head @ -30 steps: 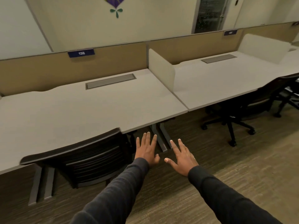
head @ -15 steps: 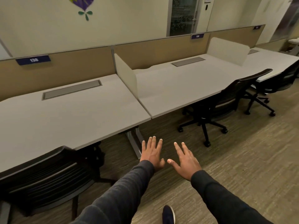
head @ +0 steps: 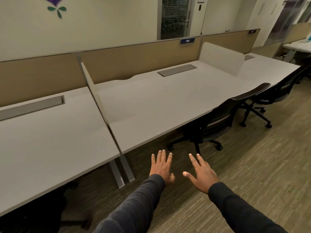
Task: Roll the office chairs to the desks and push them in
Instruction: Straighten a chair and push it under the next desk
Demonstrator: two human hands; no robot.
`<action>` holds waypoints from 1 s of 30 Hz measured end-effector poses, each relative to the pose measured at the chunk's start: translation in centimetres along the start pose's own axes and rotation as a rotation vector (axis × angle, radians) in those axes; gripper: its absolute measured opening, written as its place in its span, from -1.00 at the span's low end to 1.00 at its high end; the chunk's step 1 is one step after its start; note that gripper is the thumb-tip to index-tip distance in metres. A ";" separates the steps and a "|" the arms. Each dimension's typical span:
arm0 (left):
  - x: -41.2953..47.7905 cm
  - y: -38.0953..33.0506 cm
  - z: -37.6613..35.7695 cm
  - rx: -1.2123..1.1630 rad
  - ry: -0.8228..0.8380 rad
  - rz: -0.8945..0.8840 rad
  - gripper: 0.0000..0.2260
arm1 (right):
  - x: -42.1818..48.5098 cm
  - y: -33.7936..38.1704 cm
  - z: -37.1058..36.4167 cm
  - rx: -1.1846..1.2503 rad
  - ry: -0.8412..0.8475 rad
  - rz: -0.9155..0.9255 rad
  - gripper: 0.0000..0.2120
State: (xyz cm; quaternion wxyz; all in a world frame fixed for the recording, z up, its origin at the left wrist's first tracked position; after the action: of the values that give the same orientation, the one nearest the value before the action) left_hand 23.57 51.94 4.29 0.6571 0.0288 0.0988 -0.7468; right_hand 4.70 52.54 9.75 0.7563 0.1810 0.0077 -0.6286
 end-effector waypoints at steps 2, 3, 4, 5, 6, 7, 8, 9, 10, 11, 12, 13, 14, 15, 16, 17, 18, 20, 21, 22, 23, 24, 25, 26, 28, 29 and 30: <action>3.6 -1.1 1.2 0.001 0.003 -0.021 -0.17 | 2.5 -2.0 1.7 0.012 -0.002 -0.029 -0.20; 5.1 -1.8 1.7 -0.001 0.001 -0.028 -0.16 | 3.5 -2.9 2.2 0.021 -0.011 -0.040 -0.20; 6.5 -2.5 2.2 0.002 -0.006 -0.035 -0.16 | 4.5 -3.8 2.8 0.030 -0.019 -0.048 -0.20; 8.1 -3.2 2.6 0.006 -0.012 -0.050 -0.16 | 5.5 -4.7 3.3 0.031 -0.022 -0.048 -0.20; 9.5 -3.9 3.0 0.010 -0.010 -0.056 -0.17 | 6.6 -5.7 3.7 0.024 -0.024 -0.049 -0.20; 10.9 -4.5 3.3 0.019 -0.007 -0.063 -0.17 | 7.6 -6.7 4.2 0.022 -0.026 -0.051 -0.19; 12.3 -5.2 3.5 0.020 -0.008 -0.067 -0.17 | 8.7 -7.8 4.7 0.028 -0.032 -0.053 -0.19; 13.6 -5.9 3.7 0.014 -0.007 -0.062 -0.17 | 9.8 -9.1 5.1 0.032 -0.042 -0.050 -0.19; 14.8 -6.8 3.8 0.016 -0.005 -0.063 -0.17 | 10.8 -10.4 5.6 0.035 -0.045 -0.048 -0.19; 16.1 -7.6 3.9 0.017 -0.007 -0.061 -0.17 | 11.9 -11.6 6.0 0.035 -0.048 -0.049 -0.18; 17.4 -8.5 3.9 0.014 -0.012 -0.052 -0.17 | 12.9 -13.0 6.5 0.031 -0.057 -0.051 -0.18; 18.8 -9.4 3.9 0.013 -0.013 -0.045 -0.17 | 14.0 -14.5 7.0 0.031 -0.062 -0.056 -0.18; 20.2 -10.4 4.0 0.013 -0.014 -0.034 -0.17 | 15.1 -16.0 7.7 0.036 -0.066 -0.061 -0.18; 21.6 -11.4 4.1 0.011 -0.014 -0.022 -0.16 | 16.1 -17.6 8.4 0.045 -0.069 -0.063 -0.17; 23.0 -12.5 4.4 0.009 -0.017 -0.007 -0.16 | 17.1 -19.3 9.2 0.048 -0.074 -0.059 -0.17; 24.5 -13.6 4.7 -0.002 -0.024 0.009 -0.16 | 18.1 -21.1 10.1 0.040 -0.082 -0.051 -0.17; 25.9 -14.9 5.0 -0.025 -0.033 0.029 -0.16 | 19.1 -22.9 11.0 0.023 -0.086 -0.041 -0.17; 28.7 -17.3 6.0 -0.080 -0.066 0.061 -0.16 | 21.1 -26.4 13.3 0.009 -0.099 -0.029 -0.16; 30.1 -18.5 6.6 -0.100 -0.084 0.070 -0.16 | 22.0 -28.0 14.4 0.011 -0.113 -0.022 -0.16; 31.6 -19.6 7.2 -0.116 -0.102 0.076 -0.17 | 22.9 -29.7 15.5 0.008 -0.136 -0.007 -0.16; 33.2 -20.7 7.9 -0.126 -0.121 0.086 -0.18 | 23.8 -31.3 16.7 -0.001 -0.164 0.008 -0.17; 34.6 -21.8 8.6 -0.136 -0.138 0.097 -0.18 | 24.7 -32.9 17.8 -0.016 -0.189 0.016 -0.17; 35.9 -22.8 9.3 -0.149 -0.152 0.105 -0.17 | 25.6 -34.4 18.9 -0.030 -0.212 0.014 -0.17; 37.0 -23.8 10.0 -0.164 -0.165 0.106 -0.16 | 26.4 -35.9 20.0 -0.033 -0.232 0.003 -0.17; 39.2 -25.6 11.1 -0.181 -0.213 0.085 -0.13 | 28.0 -38.5 21.9 -0.009 -0.279 -0.020 -0.16; 40.3 -26.4 11.8 -0.172 -0.235 0.062 -0.12 | 29.0 -39.6 22.9 -0.002 -0.304 -0.022 -0.16; 41.5 -27.2 12.4 -0.162 -0.250 0.034 -0.11 | 30.0 -40.7 23.8 -0.005 -0.327 -0.018 -0.15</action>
State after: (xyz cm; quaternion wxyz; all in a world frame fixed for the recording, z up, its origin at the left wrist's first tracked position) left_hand -7.82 12.30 12.20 0.6769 -0.1157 0.0757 -0.7230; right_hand -33.01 11.51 14.07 0.7424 0.0746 -0.1124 -0.6563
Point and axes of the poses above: each hand's wrist, its own x-axis towards the middle knuckle, its own z-axis out of the back of the hand, y = z × x, the point moved 2 cm from there along x, towards the middle knuckle, and after that the axes turned 2 degrees about -z, right-handed, at the moved point
